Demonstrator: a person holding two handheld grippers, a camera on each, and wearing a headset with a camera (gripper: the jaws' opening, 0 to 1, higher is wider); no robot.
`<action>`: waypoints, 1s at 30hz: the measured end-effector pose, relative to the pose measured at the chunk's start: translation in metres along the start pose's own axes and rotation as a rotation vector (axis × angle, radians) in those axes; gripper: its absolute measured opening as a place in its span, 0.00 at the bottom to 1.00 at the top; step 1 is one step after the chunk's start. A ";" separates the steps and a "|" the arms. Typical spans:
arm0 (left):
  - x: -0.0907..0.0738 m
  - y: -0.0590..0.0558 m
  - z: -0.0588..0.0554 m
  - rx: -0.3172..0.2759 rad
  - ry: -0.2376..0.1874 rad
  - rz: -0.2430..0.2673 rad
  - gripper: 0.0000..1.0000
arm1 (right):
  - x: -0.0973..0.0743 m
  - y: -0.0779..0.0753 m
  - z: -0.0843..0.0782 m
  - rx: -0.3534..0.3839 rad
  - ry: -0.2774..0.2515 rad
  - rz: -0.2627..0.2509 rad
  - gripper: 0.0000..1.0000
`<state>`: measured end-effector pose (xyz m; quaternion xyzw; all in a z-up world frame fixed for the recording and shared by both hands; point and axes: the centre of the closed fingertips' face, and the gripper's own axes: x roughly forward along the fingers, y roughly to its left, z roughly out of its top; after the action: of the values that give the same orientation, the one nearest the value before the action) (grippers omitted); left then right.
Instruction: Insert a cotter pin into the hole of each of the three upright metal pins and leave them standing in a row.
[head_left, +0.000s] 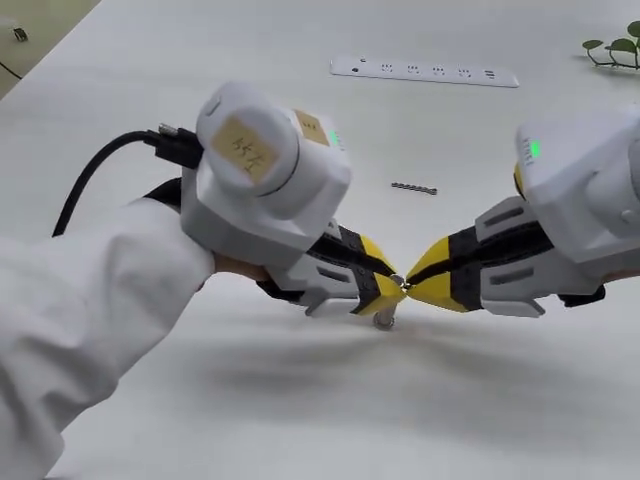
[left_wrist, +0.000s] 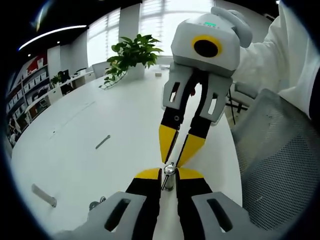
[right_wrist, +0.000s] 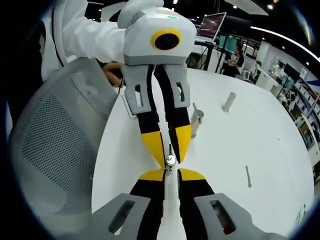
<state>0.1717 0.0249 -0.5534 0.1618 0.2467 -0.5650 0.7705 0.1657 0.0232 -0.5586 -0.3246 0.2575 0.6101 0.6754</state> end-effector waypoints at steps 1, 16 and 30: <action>-0.001 0.000 0.001 -0.002 -0.007 0.002 0.14 | 0.000 0.000 0.000 0.002 0.003 -0.001 0.09; -0.024 -0.035 -0.014 -0.070 -0.099 -0.012 0.75 | 0.010 0.006 0.008 0.097 -0.040 0.021 0.13; -0.042 -0.043 -0.017 -0.238 -0.163 0.060 0.99 | 0.021 0.003 0.007 0.137 -0.042 0.037 0.07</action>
<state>0.1177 0.0541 -0.5426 0.0301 0.2438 -0.5198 0.8182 0.1648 0.0425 -0.5706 -0.2602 0.2905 0.6100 0.6898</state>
